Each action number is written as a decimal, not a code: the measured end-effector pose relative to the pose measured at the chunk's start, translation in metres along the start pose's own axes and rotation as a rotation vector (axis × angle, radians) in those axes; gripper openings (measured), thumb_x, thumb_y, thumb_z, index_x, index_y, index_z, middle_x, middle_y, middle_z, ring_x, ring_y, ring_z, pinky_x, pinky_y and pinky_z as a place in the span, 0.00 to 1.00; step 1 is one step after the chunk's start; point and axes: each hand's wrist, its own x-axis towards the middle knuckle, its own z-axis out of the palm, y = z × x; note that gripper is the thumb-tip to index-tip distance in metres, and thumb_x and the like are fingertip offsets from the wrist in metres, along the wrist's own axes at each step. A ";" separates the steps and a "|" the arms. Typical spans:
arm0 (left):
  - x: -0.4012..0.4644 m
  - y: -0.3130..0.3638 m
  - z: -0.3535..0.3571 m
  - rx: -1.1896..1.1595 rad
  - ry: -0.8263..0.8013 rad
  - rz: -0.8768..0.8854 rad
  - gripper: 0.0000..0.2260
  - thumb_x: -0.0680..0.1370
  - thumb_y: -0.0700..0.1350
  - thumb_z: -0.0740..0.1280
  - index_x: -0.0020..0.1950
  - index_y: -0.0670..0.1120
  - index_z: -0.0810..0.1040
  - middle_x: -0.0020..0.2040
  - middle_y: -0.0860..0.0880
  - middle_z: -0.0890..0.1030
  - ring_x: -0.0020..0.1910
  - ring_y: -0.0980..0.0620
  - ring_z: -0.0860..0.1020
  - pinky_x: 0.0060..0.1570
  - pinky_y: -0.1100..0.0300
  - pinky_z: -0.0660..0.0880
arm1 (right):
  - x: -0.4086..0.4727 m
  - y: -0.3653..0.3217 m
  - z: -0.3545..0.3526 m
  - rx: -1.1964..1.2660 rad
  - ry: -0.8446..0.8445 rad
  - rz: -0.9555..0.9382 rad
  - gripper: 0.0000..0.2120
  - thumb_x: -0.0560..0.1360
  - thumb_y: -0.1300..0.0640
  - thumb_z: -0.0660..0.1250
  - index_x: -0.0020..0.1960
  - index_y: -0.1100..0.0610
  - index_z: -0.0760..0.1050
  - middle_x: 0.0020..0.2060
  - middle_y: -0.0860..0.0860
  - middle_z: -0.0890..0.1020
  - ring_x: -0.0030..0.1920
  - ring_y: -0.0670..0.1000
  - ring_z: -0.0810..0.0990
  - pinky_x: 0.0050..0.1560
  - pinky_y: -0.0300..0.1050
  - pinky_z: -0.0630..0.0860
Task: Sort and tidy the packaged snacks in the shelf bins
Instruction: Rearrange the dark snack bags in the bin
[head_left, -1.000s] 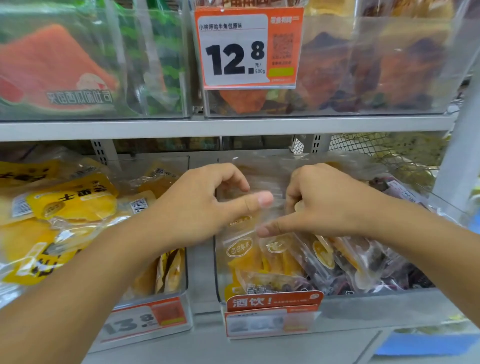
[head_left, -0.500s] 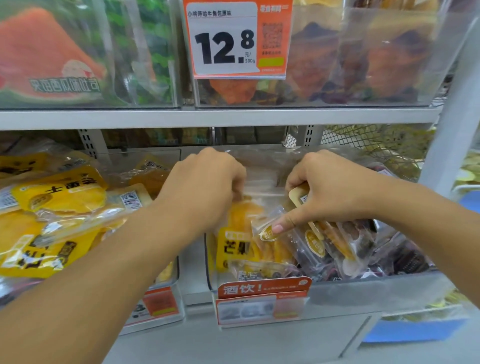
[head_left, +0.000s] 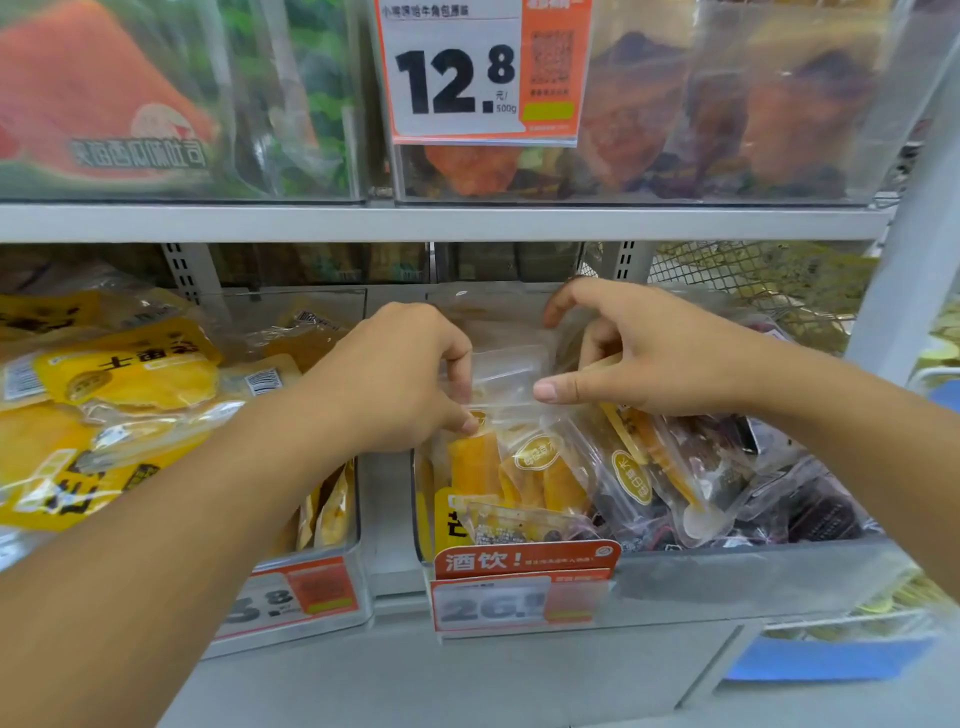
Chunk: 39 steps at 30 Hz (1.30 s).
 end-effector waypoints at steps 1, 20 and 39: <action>0.000 0.000 0.001 -0.014 0.003 -0.002 0.12 0.67 0.53 0.81 0.35 0.53 0.78 0.47 0.56 0.75 0.50 0.52 0.74 0.51 0.56 0.70 | 0.000 -0.004 0.001 -0.027 -0.011 -0.013 0.27 0.63 0.33 0.75 0.54 0.46 0.73 0.34 0.47 0.83 0.33 0.43 0.80 0.37 0.43 0.77; 0.000 0.012 0.017 0.422 -0.184 0.022 0.55 0.68 0.54 0.79 0.81 0.53 0.42 0.80 0.50 0.52 0.79 0.46 0.55 0.74 0.48 0.60 | -0.019 -0.024 -0.008 -0.611 -0.148 0.007 0.20 0.63 0.34 0.77 0.38 0.49 0.76 0.35 0.42 0.77 0.40 0.46 0.74 0.40 0.47 0.73; 0.023 0.004 0.021 0.258 -0.177 0.153 0.55 0.66 0.49 0.82 0.81 0.51 0.49 0.80 0.50 0.57 0.77 0.48 0.59 0.72 0.58 0.61 | -0.022 -0.001 0.020 -0.467 0.106 -0.164 0.22 0.66 0.34 0.74 0.54 0.45 0.81 0.45 0.42 0.77 0.46 0.49 0.78 0.44 0.48 0.75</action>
